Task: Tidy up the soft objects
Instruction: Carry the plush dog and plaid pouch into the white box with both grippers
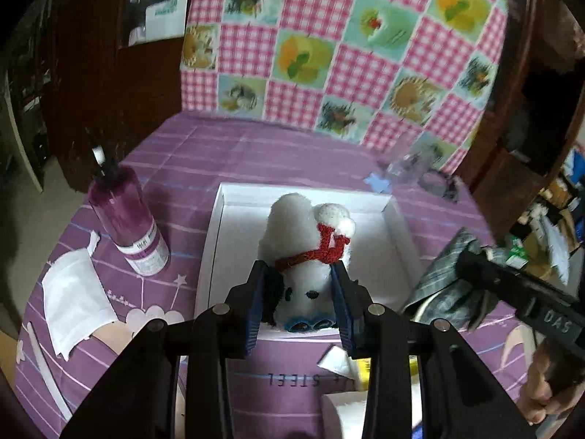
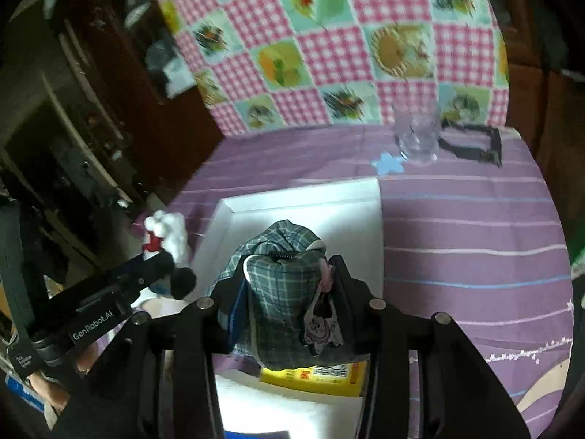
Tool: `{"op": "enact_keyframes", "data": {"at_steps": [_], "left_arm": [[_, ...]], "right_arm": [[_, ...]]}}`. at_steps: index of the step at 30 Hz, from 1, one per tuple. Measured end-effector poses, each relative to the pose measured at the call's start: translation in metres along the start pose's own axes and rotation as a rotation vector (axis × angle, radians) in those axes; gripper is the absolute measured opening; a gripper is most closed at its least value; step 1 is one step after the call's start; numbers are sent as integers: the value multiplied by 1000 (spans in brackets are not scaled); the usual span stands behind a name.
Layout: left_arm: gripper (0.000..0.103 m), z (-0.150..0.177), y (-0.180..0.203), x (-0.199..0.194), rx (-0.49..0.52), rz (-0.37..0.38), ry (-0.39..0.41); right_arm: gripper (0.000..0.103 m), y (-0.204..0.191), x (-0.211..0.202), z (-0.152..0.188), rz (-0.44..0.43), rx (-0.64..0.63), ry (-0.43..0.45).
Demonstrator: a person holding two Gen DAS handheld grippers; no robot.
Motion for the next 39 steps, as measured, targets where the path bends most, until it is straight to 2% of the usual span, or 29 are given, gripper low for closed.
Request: {"op": "enact_keyframes", "data": {"at_steps": [4, 9, 15, 17, 18, 21, 23, 25, 32, 35, 36, 39], "left_arm": [[34, 16, -2, 20, 25, 6, -83], [34, 28, 0, 34, 31, 45, -138], [34, 39, -5, 53, -48, 133, -196], [34, 38, -9, 56, -91, 160, -202], [34, 34, -14, 55, -120, 170, -188], [34, 16, -26, 44, -169, 183, -74], [34, 8, -32, 40, -199, 200, -31], [34, 7, -41, 45, -228, 178, -19], [34, 35, -40, 84, -193, 153, -141], [34, 52, -36, 95, -150, 112, -227], [34, 51, -33, 94, -134, 108, -217], [34, 56, -23, 92, -127, 149, -263]], "right_arm": [[44, 12, 10, 6, 22, 6, -32], [44, 18, 25, 17, 34, -10, -86], [44, 20, 41, 29, 57, -40, -122], [44, 18, 40, 25, 59, -44, -97], [44, 16, 37, 19, 50, -39, -53], [44, 7, 23, -1, 13, -32, 87], [44, 0, 20, -7, 4, -32, 120], [44, -9, 29, -10, 10, -46, 98], [44, -24, 87, 2, 31, -135, -21], [44, -7, 110, 19, -4, -33, -141], [43, 0, 112, 20, -19, 12, -152], [44, 10, 111, 18, -32, 62, -152]]}}
Point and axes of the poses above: each gripper's, at about its wrist camera, not at the fingertips, and x roughly the way its jaws point, y to its right, z to its underside, the point moved 10 cm from there along x, roughly the way its jaws point, and after that the axes turned 5 degrees about y, right-handed, at the moved point
